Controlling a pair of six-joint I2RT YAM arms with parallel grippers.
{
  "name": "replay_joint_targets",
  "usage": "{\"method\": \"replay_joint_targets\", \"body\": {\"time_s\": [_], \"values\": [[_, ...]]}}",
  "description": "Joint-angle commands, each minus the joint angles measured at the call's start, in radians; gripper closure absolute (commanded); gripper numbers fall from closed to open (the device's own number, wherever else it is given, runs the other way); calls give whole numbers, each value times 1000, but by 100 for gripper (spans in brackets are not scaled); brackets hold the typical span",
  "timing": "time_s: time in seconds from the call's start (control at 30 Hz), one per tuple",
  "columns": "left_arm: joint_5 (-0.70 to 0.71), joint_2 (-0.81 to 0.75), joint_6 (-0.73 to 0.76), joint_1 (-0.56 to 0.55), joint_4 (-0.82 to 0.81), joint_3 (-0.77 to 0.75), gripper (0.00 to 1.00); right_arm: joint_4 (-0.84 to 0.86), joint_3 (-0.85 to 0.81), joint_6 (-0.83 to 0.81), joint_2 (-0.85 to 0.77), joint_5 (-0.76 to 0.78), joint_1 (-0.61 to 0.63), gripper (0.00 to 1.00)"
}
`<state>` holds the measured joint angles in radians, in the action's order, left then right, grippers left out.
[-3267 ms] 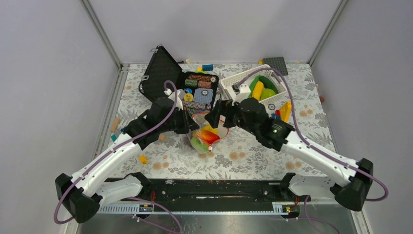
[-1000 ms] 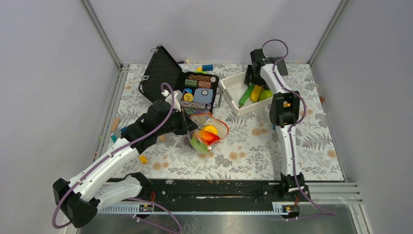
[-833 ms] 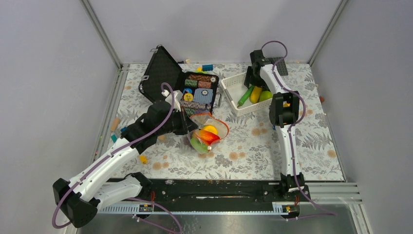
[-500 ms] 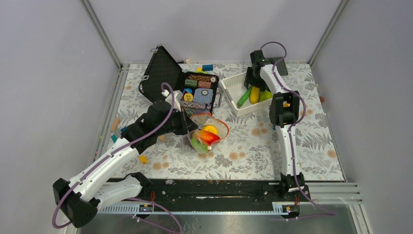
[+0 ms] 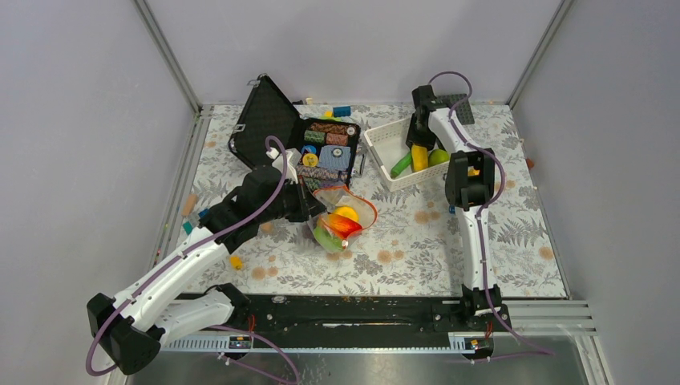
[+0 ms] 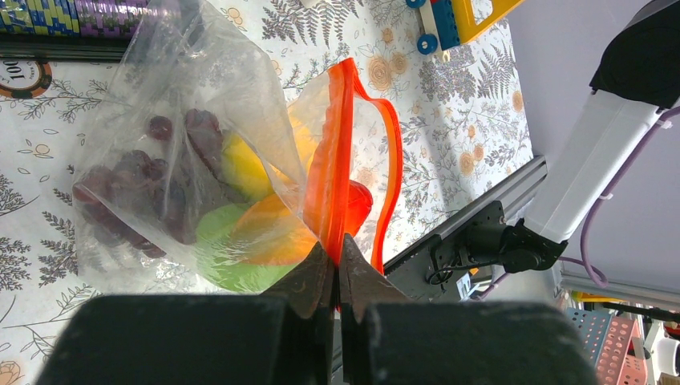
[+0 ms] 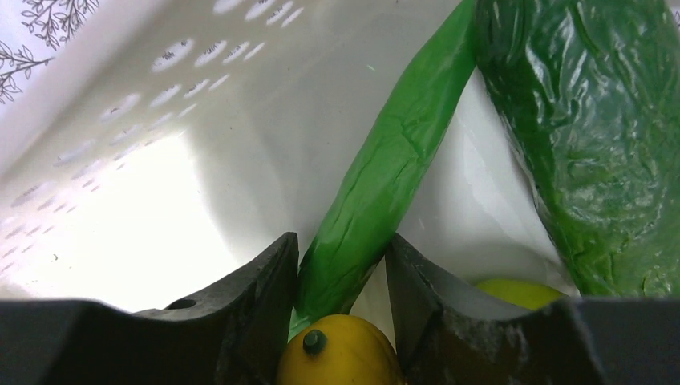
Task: Place the food in the zip-top bag and seal the zipper
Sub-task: Pick up the fake fruit from the bin, then place the fake fruit in the zipper food storage bag.
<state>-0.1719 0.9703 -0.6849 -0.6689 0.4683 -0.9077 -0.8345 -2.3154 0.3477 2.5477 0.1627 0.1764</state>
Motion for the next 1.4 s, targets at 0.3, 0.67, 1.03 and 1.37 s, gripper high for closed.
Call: {"method": "replay_joint_targets", "body": {"time_s": [0.3,0.67,1.03,1.37], "values": [[-22,-29,11,5,-65,-7,100,51,64,7,-188,-25,-3,67],[-20,-34,9,5,-69,-3,100,191,173,12,-363,-98,-3,67],[-17,-33,-1,5,-63,-2,100,656,755,124,-858,-403,16,69],[2,-33,-36,5,-8,-21,100,917,1089,156,-1224,-400,250,71]]}}
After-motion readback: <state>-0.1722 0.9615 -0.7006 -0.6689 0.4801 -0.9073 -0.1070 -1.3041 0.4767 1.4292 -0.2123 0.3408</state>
